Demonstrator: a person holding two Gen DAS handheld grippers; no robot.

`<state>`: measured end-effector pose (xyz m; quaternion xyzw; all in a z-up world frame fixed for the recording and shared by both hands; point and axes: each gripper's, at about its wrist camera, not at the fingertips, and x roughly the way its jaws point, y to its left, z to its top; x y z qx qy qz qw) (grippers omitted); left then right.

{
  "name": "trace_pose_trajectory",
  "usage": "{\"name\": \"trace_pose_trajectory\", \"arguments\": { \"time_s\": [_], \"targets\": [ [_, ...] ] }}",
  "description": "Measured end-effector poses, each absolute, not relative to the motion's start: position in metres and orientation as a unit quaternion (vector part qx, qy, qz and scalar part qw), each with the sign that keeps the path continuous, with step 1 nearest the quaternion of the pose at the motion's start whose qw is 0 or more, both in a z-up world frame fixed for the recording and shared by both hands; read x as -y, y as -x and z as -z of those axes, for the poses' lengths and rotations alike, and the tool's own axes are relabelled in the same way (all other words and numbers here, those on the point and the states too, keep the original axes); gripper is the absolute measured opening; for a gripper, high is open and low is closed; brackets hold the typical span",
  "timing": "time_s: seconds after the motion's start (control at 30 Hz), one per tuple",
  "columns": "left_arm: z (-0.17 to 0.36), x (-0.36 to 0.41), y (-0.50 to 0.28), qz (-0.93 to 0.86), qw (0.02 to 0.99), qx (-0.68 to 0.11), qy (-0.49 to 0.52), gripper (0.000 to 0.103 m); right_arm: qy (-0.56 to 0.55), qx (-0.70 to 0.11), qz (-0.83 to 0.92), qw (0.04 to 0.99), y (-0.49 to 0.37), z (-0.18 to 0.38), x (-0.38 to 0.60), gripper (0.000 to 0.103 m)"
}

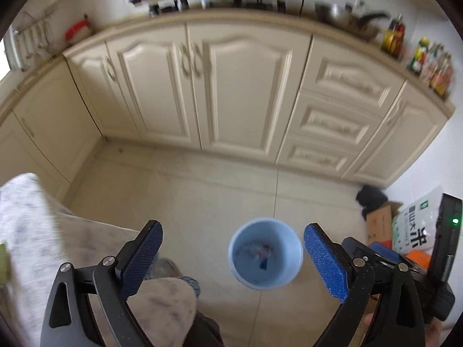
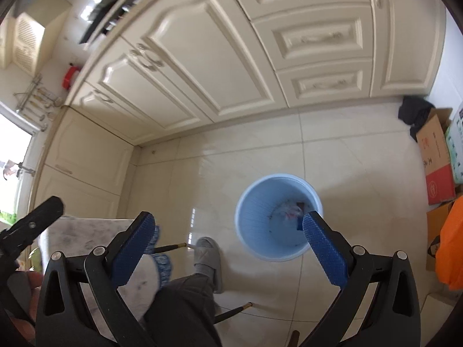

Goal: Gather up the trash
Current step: 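Return both tools to the table above the trash pile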

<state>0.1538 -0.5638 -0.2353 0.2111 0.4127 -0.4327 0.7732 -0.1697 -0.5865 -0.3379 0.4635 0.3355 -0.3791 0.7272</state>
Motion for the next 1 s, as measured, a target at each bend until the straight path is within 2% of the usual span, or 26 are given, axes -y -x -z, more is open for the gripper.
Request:
{"name": "trace_pose_trajectory", "arguments": {
  "time_s": [0.13,0.33,0.57,0.77,1.0],
  "targets": [
    [0.188,0.508,-0.144,0.429,0.801,-0.374,-0.185,0.102,-0.433,-0.322,0.359,0.762,0.143,0.292,0.556,0.103],
    [0.137,0.413,-0.14,0.4,0.837,-0.347,-0.138,0.102,-0.389,-0.301,0.319,0.81,0.097,0.23,0.505,0.103],
    [0.088,0.274,-0.1,0.345,0.88,-0.313,-0.095,0.102,-0.325,-0.288,0.261,0.862,0.036,0.165,0.438,0.103],
    [0.064,0.176,-0.069,0.287,0.913,-0.282,-0.061,0.102,-0.266,-0.284,0.215,0.895,-0.009,0.124,0.381,0.103],
    [0.059,0.104,-0.037,0.216,0.942,-0.255,-0.021,0.102,-0.187,-0.283,0.151,0.929,-0.061,0.091,0.309,0.103]
  ]
}}
